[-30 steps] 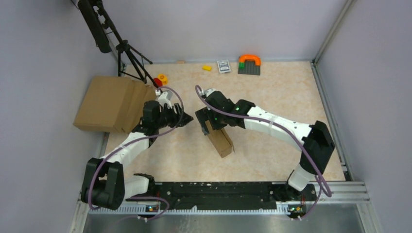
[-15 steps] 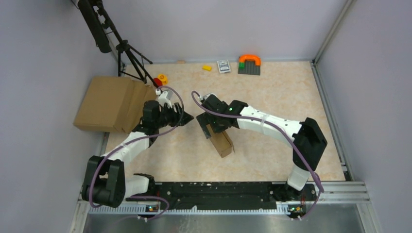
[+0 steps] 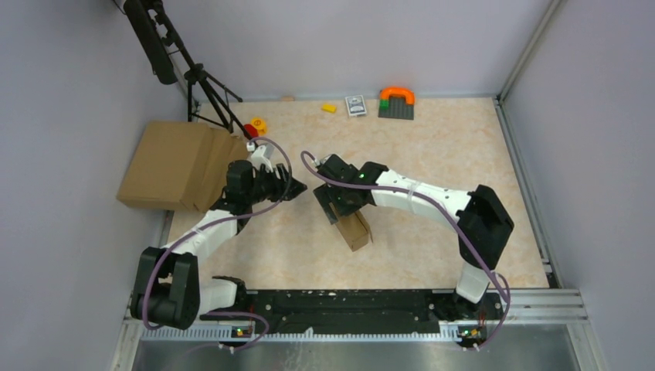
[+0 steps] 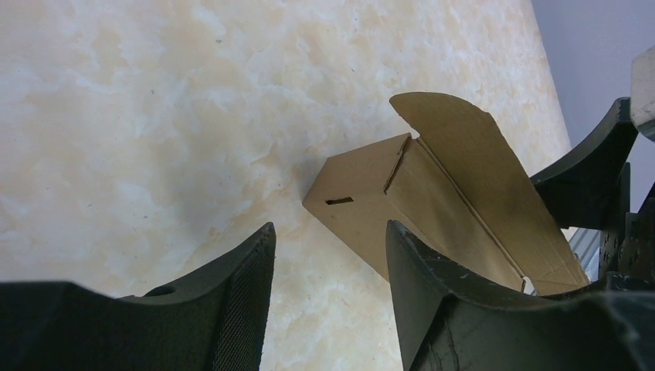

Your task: Fold the paper box

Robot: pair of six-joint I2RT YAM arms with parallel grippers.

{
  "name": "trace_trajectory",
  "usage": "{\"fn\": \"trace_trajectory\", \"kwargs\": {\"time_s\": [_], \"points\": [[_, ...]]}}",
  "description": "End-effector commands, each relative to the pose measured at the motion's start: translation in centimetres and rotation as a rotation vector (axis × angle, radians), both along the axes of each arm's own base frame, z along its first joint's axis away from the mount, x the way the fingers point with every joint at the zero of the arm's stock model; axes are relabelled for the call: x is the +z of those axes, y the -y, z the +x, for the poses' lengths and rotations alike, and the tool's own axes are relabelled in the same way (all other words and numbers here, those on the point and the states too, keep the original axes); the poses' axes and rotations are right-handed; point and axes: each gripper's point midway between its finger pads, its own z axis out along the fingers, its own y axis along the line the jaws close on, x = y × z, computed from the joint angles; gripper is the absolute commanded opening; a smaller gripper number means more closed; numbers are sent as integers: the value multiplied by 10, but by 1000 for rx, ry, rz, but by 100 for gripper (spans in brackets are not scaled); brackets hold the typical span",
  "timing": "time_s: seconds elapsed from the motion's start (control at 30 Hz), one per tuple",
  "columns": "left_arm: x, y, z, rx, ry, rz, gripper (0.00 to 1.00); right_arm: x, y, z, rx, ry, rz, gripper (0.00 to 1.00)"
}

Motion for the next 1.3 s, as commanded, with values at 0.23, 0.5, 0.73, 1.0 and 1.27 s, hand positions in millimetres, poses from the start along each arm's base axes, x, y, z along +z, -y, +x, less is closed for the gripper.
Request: {"fn": "trace_trajectory", "kwargs": {"time_s": [0.23,0.5,0.73,1.0,1.27], "points": [[3,0,5,-9,51,-5,56,-25,10,-13,55,-35,-62,68],[7,8,2,-80,78,-22,56,7,18,-19,170,41,7,49],[18,25,-9,-187,154,-80,56,7,36,-31,277,47,-18,52],[35,45,-38,-325,406,-81,59,0,46,-43,335,26,-24,53],[23,72,-49,-444,453,48,59,0,46,-48,377,20,-4,55]]}}
